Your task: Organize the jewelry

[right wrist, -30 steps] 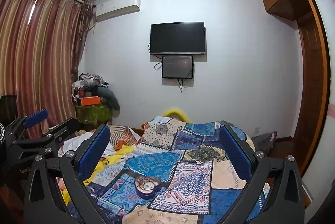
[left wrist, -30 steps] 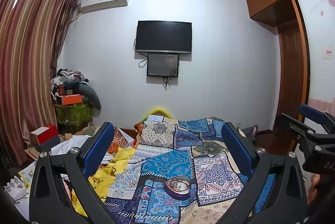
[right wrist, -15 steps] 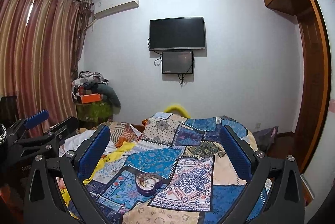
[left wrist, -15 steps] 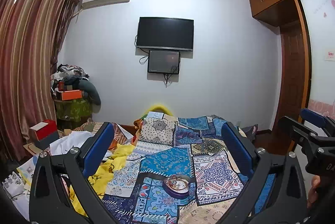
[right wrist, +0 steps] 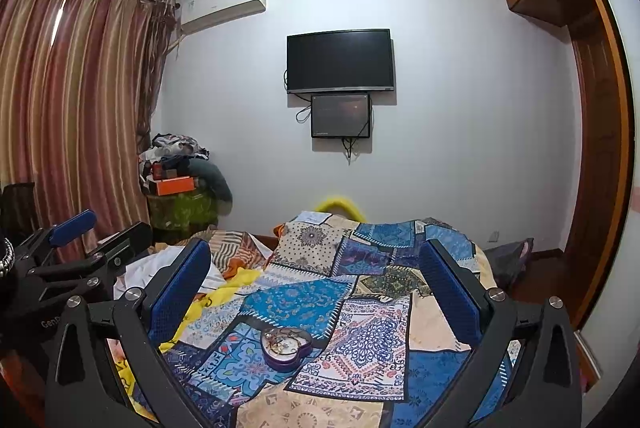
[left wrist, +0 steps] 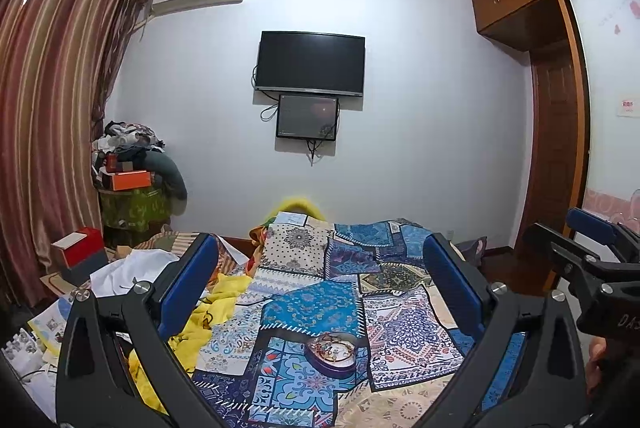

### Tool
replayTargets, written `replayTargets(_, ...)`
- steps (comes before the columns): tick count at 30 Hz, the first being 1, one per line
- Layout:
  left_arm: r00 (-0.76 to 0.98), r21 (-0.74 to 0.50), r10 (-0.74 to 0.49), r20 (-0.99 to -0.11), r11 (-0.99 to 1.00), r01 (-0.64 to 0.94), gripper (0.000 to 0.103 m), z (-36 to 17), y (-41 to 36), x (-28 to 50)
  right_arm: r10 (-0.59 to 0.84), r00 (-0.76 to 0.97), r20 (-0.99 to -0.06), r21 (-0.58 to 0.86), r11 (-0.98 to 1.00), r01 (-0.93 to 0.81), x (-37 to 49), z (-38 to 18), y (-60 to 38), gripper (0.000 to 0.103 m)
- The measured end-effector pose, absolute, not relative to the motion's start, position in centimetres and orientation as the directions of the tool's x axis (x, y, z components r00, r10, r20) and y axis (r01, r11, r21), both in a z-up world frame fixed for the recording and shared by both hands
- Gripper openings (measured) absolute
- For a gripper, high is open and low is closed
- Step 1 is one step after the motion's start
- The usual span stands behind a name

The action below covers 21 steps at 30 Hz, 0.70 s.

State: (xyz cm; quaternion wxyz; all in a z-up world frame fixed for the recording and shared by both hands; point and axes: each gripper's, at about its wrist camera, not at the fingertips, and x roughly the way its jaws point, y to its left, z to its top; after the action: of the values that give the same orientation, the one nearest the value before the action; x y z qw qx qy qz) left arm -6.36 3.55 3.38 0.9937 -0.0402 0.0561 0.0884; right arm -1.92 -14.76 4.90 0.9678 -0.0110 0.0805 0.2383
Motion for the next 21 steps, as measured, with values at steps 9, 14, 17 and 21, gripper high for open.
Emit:
replayTargets(9, 0.980, -0.072, 0.153, -0.125, 0.984, -0.163, 0.103, 3.35, 3.71, -6.42, 0.461, 0.874, -0.156, 0.019, 0.886, -0.464, -2.00, 5.05, -14.81, 0.103)
replayTargets(14, 0.980, -0.070, 0.154, -0.124, 0.984, -0.163, 0.103, 3.34, 3.65, -6.44, 0.460, 0.874, -0.158, 0.017, 0.886, -0.464, -1.98, 5.03, -14.81, 0.103)
replayTargets(17, 0.980, -0.056, 0.155, -0.121, 0.985, -0.163, 0.103, 3.31, 3.50, -6.46, 0.459, 0.874, -0.159, 0.019, 0.887, -0.462, -1.94, 5.03, -14.80, 0.103)
replayTargets(21, 0.982, -0.046, 0.152, -0.115, 0.986, -0.158, 0.103, 3.26, 3.40, -6.48, 0.458, 0.874, -0.164, 0.027, 0.887, -0.461, -1.79, 4.95, -14.87, 0.103)
